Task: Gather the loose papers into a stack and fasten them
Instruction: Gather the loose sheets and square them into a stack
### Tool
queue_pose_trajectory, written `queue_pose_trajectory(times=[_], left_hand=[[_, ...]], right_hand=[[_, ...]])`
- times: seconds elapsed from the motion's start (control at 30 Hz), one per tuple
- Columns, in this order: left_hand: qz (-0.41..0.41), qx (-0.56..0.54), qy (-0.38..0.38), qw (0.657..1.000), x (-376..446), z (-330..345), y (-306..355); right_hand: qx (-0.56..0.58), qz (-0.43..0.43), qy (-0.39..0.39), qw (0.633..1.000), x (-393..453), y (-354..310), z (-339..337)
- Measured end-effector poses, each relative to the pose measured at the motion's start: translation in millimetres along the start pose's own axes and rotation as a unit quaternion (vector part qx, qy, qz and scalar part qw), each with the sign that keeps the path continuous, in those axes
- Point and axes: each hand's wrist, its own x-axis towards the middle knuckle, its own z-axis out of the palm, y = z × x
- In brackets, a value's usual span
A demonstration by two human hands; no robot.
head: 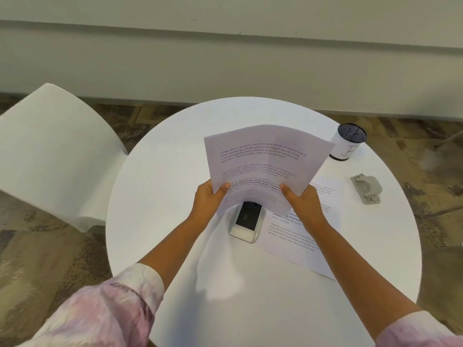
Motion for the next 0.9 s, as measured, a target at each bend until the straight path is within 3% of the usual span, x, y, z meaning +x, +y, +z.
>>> queue_pose_trajectory(times=[0.3, 0.47, 0.6, 0.73, 0.9], left_hand=[[-0.003, -0.006, 0.010, 1.000, 2.3, -0.1, -8.1], [-0.021, -0.032, 0.072, 0.997, 7.8, -9.1, -13.6], [-0.061, -0.043, 0.112, 0.991, 10.4, -24.6, -25.4], [-0.121, -0.046, 0.136, 0.982, 8.4, -32.7, -40.2], [-0.169, -0.038, 0.140, 0.975, 2.9, -37.0, -55.9]], right_hand=[[-0.039, 0.004, 0.016, 0.999, 1.8, 6.0, 1.5], [-0.072, -0.030, 0.059, 0.995, 0.6, 18.1, -9.0], [-0.129, 0.110, 0.158, 0.973, -2.2, 56.6, -37.4], [-0.293, 0.297, 0.190, 0.889, -14.2, 85.7, -56.4], [-0.320, 0.339, 0.178, 0.866, -20.1, 98.4, -53.8]])
